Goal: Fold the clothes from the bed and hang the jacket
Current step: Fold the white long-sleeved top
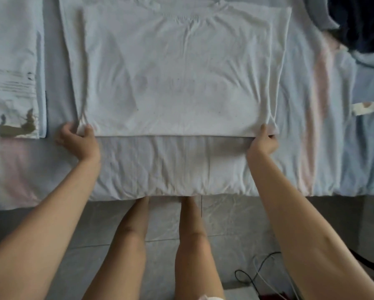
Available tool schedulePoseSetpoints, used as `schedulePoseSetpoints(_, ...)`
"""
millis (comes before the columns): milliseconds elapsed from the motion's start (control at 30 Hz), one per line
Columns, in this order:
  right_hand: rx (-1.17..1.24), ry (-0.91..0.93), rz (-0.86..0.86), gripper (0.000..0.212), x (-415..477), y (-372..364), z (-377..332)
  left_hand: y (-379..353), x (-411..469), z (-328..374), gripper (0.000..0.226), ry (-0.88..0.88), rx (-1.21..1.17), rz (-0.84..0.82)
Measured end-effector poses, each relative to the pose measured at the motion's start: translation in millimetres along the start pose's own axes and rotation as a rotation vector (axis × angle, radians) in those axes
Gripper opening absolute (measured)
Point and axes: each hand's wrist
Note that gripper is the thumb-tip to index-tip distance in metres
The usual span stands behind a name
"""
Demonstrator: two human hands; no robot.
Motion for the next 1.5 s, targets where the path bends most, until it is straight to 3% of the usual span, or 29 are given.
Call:
schedulePoseSetpoints(67, -0.043, 0.197, 0.066, 0.018, -22.4, -13.6, -10.8, -0.4, 3.7, 3.0, 0.039, 0.071, -0.099, -0.034)
schedulePoseSetpoints(167, -0.088, 0.470, -0.007, 0.016, -63.6, -41.6, -20.9, 3.2, 8.5, 6.4, 0.014, 0.164, -0.255, -0.094)
schedulePoseSetpoints(233, -0.116, 0.771, -0.093, 0.016, -95.8, -57.1, -28.4, 9.8, 9.4, 7.8, 0.033, 0.172, -0.278, -0.075)
schedulePoseSetpoints(333, -0.123, 1.071, -0.289, 0.015, -154.5, -82.3, -36.4, 28.4, 1.6, 10.1, 0.035, 0.043, -0.267, -0.137)
schedulePoseSetpoints(433, -0.105, 1.208, -0.474, 0.013, -212.0, -105.5, -36.4, 45.0, -13.2, 14.6, 0.029, -0.109, -0.240, -0.270)
schedulePoseSetpoints(600, -0.207, 1.359, -0.792, 0.020, -287.6, -141.3, -9.9, 66.8, -19.3, 37.2, 0.031, 0.020, -0.334, -0.449)
schedulePoseSetpoints(767, -0.237, 1.420, -0.813, 0.016, -290.9, -149.7, 1.7, 68.9, -6.4, 42.2, 0.026, -0.010, -0.331, -0.538)
schedulePoseSetpoints(900, -0.318, 1.558, -0.829, 0.021, -273.1, -142.5, 0.5, 66.9, 2.3, 42.6, 0.017, -0.081, -0.169, -0.521)
schedulePoseSetpoints(1000, -0.537, 1.443, -0.742, 0.050, -246.7, -133.4, 8.4, 70.8, 5.7, 45.0, 0.032, -0.087, -0.101, -0.498)
schedulePoseSetpoints(1134, -0.606, 0.897, -0.551, 0.068, -182.9, -98.1, 17.7, 76.3, 11.4, 41.6, 0.034, -0.046, -0.099, -0.499)
schedulePoseSetpoints(1200, -0.522, 0.680, -0.618, 0.064, -158.6, -80.6, 11.7, 76.1, 9.1, 38.7, 0.030, -0.014, -0.093, -0.520)
schedulePoseSetpoints(1300, -0.410, 0.643, -0.772, 0.064, -151.2, -67.1, -9.8, 78.4, -0.8, 45.2, 0.016, 0.007, -0.156, -0.573)
schedulePoseSetpoints(1400, -0.222, 0.666, -0.735, 0.052, -149.0, -83.6, -47.1, 72.9, -0.6, 85.0, 0.016, -0.002, -0.219, -0.585)
schedulePoseSetpoints(1500, -0.121, 0.706, -0.677, 0.042, -139.2, -121.4, -125.0, 65.1, 8.7, 172.1, 0.025, -0.013, -0.317, -0.665)
Point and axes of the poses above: each hand's wrist, its own x-axis towards the middle knuckle, its own y-axis out of the back of the hand, z = x × y, and after that the axes turned 12 degrees about y, right-handed
